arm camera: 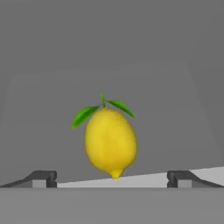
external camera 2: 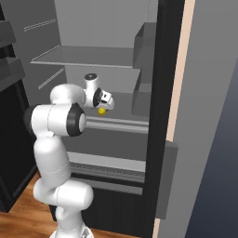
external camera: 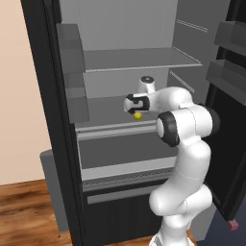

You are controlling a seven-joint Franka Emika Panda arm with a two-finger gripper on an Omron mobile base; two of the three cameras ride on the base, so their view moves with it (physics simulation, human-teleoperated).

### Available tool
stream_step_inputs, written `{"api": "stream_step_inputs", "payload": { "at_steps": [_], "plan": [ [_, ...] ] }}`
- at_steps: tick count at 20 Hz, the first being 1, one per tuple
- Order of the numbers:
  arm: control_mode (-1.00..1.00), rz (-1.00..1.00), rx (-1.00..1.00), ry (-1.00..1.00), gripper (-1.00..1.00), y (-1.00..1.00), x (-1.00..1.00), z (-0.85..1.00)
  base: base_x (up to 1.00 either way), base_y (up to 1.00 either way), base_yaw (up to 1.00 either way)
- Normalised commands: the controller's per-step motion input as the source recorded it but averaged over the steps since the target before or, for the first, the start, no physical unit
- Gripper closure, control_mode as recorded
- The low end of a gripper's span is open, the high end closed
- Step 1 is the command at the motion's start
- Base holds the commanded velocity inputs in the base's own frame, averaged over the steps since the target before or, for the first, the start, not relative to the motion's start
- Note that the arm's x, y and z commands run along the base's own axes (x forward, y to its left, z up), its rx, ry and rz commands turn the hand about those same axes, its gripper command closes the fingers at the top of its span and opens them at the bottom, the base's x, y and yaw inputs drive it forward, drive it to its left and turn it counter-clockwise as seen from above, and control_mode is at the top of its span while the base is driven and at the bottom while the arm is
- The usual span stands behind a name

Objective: Retrieve a lemon from the fridge and place it on the cutting board with the fish.

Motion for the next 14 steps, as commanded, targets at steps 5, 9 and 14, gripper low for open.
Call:
{"api": "stream_step_inputs", "payload": {
  "at_steps": [5, 9, 14],
  "plan": [
    [-1.00, 0.00, 0.00, 0.01, -1.00, 0.00, 0.38, -0.11, 0.00, 0.00, 0.00],
    [-1.00, 0.00, 0.00, 0.00, -1.00, 0.00, 0.20, -0.06, 0.00, 0.00, 0.00],
    [-1.00, 0.00, 0.00, 0.04, -1.00, 0.00, 0.00, -0.05, 0.00, 0.00, 0.00]
  ]
}}
